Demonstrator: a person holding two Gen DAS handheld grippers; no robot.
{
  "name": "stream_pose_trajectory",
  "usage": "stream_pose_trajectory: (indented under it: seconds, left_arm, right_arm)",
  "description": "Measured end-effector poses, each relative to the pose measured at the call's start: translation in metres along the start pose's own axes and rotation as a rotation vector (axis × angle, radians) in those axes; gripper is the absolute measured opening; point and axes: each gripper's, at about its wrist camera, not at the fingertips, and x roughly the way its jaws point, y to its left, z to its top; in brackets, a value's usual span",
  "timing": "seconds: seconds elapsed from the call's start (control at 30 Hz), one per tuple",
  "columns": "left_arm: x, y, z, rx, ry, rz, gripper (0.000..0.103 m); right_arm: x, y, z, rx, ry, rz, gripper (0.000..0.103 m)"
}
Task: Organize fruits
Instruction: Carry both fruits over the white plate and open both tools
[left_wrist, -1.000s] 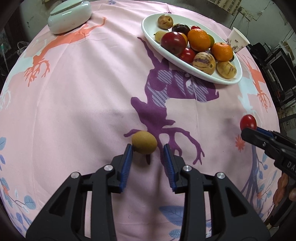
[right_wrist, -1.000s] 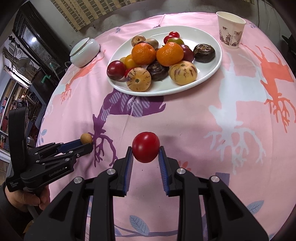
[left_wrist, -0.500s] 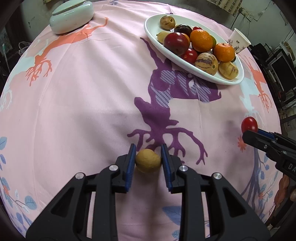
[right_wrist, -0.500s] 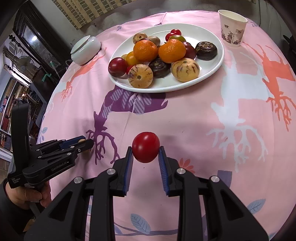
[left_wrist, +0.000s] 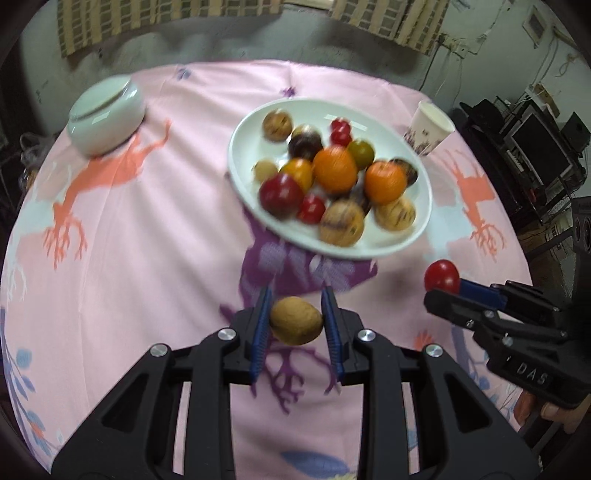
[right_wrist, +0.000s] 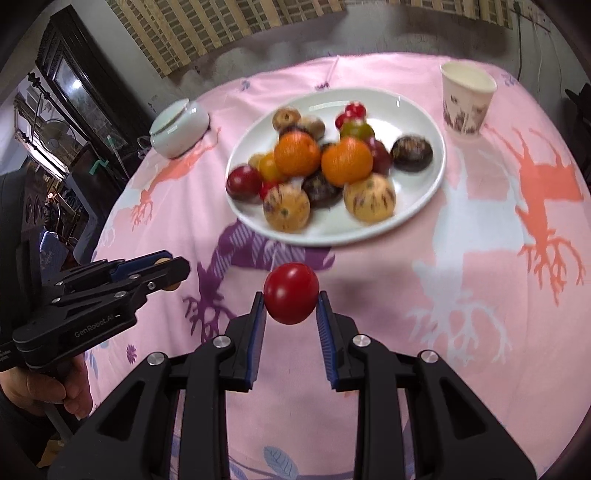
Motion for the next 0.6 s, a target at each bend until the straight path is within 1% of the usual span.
stream_pose_trajectory:
  seconds: [0.13,0.23,0.37,0.5,0.57,0.6]
  left_arm:
    - [0.006,-0.013,0.036,0.033,-0.041,-0.005,0.028]
    - [0.018,-0.017,0.059,0.039,-0.053,0.009,0.028]
    - [0.039,-0.016,0.082,0.023,-0.043,0.032,0.028]
    - [0.058,-0.014,0.093,0.009,-0.012,0.059,0.029]
    - [0.062,-0.012,0.095,-0.007,-0.012,0.076,0.042]
    - [0.062,-0.012,0.095,-0.01,-0.021,0.078,0.053]
  right_arm:
    - [-0.004,-0.002,0.027,-0.009,-0.056,-0.009,0.028]
    - [-0.001,-0.008,0.05,0.002,-0.091,-0.015,0.028]
    - [0.01,-0.018,0.075,0.017,-0.116,-0.045,0.028]
    - [0.028,-0.029,0.092,0.044,-0.109,-0.091,0.029]
    - [0.032,-0.033,0.096,0.059,-0.107,-0.1,0.03]
    - [0.033,-0.035,0.097,0.06,-0.108,-0.103,0.03]
